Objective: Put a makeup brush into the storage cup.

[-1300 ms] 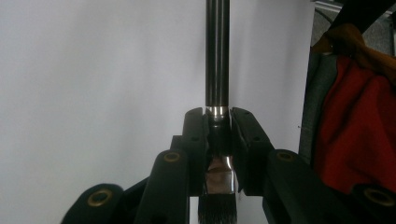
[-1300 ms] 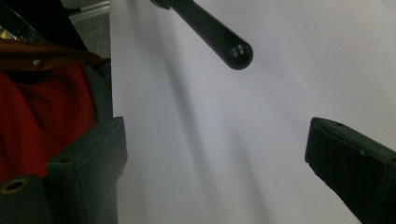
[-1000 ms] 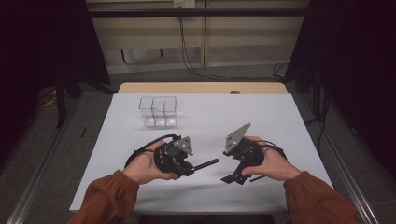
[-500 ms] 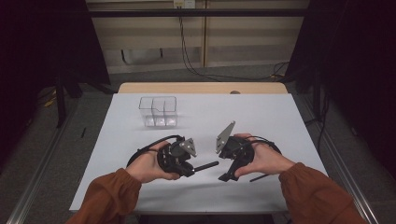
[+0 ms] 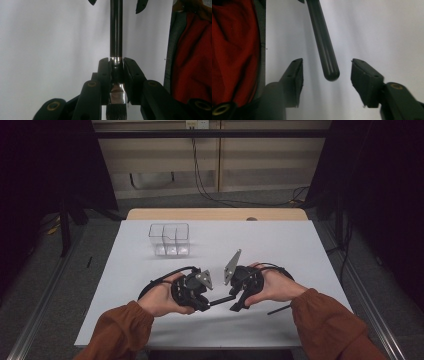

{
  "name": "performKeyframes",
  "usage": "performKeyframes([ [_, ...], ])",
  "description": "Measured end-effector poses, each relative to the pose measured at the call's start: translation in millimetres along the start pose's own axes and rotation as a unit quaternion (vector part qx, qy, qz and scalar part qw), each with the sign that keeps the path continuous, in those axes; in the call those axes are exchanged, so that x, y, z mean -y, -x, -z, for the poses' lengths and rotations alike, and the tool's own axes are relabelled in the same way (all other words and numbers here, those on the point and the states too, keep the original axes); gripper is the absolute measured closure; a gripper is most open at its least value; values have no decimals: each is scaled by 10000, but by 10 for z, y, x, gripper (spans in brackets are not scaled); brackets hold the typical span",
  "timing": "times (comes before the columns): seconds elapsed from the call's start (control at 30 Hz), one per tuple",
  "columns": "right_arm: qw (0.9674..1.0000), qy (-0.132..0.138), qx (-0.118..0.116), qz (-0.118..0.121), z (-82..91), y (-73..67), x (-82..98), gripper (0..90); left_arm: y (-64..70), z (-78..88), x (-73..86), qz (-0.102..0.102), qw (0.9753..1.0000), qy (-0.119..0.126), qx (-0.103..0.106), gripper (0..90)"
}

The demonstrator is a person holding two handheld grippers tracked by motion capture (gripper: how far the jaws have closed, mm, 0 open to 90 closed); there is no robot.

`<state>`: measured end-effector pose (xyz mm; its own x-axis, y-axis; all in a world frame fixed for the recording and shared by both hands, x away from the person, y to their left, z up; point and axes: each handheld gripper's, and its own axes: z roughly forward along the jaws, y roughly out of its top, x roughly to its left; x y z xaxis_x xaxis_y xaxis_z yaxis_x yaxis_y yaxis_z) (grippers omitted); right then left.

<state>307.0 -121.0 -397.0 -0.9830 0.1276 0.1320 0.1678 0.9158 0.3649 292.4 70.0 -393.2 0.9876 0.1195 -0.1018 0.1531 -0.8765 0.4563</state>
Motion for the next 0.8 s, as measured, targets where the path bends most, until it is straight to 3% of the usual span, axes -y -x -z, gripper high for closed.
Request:
performKeyframes([
  [0.3, 9997, 172, 9, 191, 32, -22, -46, 594, 10, -25, 43, 10, 10000, 22, 26, 766],
  [0.5, 9995, 92, -4, 296, -21, -56, -93, 634, -3, -32, 46, 12, 9999, 90, 44, 765],
  [0.8, 9993, 77, -65, 353, -60, -44, -122, 767, -4, 7, 72, 37, 9998, 208, 50, 765],
])
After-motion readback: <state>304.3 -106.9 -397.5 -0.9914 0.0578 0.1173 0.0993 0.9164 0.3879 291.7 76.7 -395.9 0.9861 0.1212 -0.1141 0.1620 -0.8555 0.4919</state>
